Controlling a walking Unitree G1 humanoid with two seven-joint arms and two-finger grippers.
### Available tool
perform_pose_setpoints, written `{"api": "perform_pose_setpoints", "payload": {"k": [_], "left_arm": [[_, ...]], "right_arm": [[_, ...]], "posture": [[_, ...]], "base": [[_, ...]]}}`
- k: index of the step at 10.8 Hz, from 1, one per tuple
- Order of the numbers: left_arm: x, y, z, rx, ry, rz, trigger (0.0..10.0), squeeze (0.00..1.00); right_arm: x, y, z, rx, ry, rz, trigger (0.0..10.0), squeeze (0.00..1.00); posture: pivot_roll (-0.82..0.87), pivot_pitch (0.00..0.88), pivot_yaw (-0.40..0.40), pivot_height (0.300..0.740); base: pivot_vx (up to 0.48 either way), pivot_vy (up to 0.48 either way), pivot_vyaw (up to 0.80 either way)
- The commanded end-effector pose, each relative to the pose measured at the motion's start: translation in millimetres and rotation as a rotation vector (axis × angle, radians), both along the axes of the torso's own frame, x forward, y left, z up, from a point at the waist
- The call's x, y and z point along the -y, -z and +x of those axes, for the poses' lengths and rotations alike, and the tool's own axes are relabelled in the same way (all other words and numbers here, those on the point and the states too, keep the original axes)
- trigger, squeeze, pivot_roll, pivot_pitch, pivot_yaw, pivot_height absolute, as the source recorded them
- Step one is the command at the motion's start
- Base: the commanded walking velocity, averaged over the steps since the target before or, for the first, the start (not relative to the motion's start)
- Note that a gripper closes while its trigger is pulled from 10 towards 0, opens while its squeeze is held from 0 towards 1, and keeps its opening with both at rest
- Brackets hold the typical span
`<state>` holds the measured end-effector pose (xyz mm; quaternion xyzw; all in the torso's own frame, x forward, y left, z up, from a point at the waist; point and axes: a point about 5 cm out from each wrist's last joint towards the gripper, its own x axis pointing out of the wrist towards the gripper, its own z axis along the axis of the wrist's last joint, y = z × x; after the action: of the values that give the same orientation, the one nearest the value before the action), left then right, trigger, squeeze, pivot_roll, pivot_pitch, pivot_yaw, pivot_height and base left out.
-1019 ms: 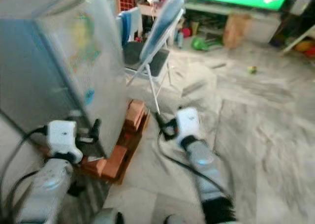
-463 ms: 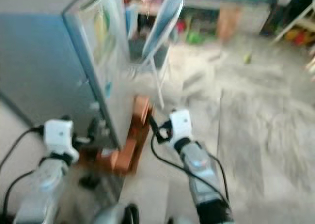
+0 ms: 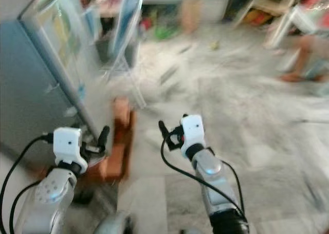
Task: Restocking fridge
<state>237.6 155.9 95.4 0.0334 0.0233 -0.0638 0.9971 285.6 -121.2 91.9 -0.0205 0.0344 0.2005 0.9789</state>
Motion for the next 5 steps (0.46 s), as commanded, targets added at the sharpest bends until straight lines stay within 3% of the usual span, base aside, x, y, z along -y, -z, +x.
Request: {"api": "perform_pose_setpoints", "payload": {"k": [1, 5], "left_arm": [[-2.0, -3.9, 1.4, 0.015, 0.002, 0.012, 10.0, 0.00], [-2.1, -2.5, 0.6, 0.010, -0.009, 0.023, 10.0, 0.00]], "right_arm": [[-2.3, 0.5, -0.7, -0.007, -0.001, 0.011, 10.0, 0.00], [-2.0, 0.6, -1.6, -0.009, -0.001, 0.009, 10.0, 0.00]], "posture": [[0.10, 0.110, 0.005, 0.740], [0.10, 0.113, 0.006, 0.740]], "base": [[0.420, 0.000, 0.00], [0.383, 0.000, 0.00]]}}
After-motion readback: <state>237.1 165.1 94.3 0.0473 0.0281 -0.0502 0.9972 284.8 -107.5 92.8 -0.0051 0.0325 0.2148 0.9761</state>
